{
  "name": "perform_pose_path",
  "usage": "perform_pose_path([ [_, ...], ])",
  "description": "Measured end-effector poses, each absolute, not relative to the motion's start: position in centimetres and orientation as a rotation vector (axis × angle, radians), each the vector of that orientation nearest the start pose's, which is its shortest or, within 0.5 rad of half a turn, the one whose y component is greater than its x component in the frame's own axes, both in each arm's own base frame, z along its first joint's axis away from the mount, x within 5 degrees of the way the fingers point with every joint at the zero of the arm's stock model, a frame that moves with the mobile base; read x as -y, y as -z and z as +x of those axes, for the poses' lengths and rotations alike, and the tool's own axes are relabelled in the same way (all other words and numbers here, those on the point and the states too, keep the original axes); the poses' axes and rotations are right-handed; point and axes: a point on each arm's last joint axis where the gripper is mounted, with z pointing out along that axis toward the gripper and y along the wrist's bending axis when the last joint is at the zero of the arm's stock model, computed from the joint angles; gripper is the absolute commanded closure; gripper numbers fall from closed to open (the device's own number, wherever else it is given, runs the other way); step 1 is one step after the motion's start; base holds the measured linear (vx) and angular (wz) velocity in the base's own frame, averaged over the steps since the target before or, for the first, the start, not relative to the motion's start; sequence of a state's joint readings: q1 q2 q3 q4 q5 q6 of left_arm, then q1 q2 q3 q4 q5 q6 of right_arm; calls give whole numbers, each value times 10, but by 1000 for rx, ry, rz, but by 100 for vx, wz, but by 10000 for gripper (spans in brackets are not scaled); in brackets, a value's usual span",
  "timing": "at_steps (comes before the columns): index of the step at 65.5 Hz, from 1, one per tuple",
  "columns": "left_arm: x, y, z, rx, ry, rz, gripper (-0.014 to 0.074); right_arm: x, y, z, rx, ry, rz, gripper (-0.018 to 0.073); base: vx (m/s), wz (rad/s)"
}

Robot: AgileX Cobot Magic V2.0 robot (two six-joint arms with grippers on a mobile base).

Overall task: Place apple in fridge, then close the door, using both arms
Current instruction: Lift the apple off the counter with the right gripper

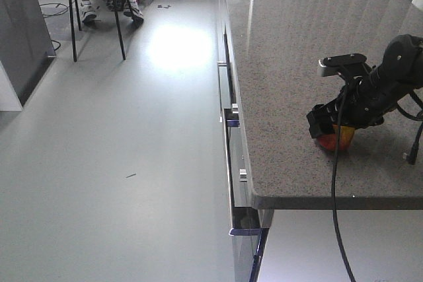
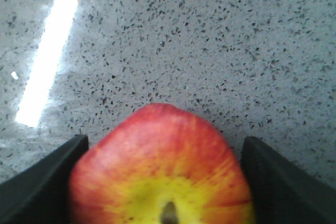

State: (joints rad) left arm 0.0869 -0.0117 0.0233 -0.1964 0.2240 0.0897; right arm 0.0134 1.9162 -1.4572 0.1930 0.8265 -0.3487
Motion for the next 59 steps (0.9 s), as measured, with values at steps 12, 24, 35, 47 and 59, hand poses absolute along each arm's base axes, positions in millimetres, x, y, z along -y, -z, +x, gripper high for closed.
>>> perform_pose_path([
  [12, -1, -186, 56, -1710, 48, -130, 603, -18, -221, 406, -2734, -146, -344, 283, 0, 0],
  [24, -1, -186, 56, -1710, 48, -130, 603, -21, -236, 399, -2723, -181, -335, 426, 0, 0],
  [35, -1, -186, 56, -1710, 48, -130, 603, -25, -305, 375, -2521, -222, -328, 481, 0, 0],
  [47, -1, -186, 56, -1710, 48, -130, 603, -30, -399, 314, -2236, -252, -329, 485, 0, 0],
  [59, -1, -186, 56, -1710, 48, -130, 603, -31, -457, 252, -2040, -241, -341, 485, 0, 0],
])
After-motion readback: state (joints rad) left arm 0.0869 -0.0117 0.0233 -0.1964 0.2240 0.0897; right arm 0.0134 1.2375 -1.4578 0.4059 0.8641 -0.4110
